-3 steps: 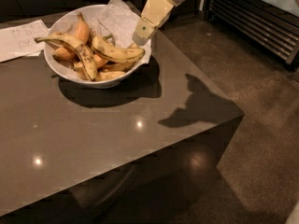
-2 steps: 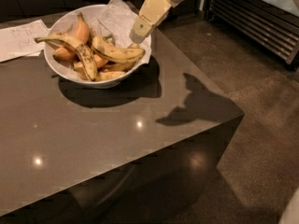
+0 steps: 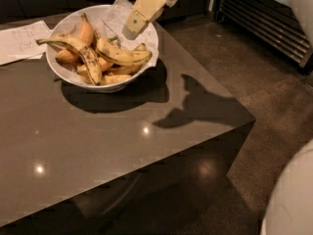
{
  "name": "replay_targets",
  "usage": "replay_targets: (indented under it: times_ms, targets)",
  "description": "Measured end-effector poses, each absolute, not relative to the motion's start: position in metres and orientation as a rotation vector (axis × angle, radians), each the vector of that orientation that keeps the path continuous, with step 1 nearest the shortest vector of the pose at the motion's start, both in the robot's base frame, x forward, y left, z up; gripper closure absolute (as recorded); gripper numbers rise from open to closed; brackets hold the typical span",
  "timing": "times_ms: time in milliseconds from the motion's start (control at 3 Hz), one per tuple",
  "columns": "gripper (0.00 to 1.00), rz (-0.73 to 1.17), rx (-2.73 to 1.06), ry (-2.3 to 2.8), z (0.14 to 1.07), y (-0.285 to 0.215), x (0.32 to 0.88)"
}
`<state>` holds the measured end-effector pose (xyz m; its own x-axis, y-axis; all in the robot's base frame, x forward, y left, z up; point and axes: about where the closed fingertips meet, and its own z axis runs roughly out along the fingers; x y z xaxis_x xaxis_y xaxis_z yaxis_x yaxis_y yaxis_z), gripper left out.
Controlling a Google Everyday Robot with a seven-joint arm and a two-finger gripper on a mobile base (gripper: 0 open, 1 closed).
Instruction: Pick banana from white bowl
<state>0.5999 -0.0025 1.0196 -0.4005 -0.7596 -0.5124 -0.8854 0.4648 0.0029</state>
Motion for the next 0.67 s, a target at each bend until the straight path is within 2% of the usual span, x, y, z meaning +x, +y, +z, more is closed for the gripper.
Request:
replay_targets:
  times_ms: [667]
  targets:
    - [0.0,0.322,-1.545,2.275,0.996,0.039,0.609]
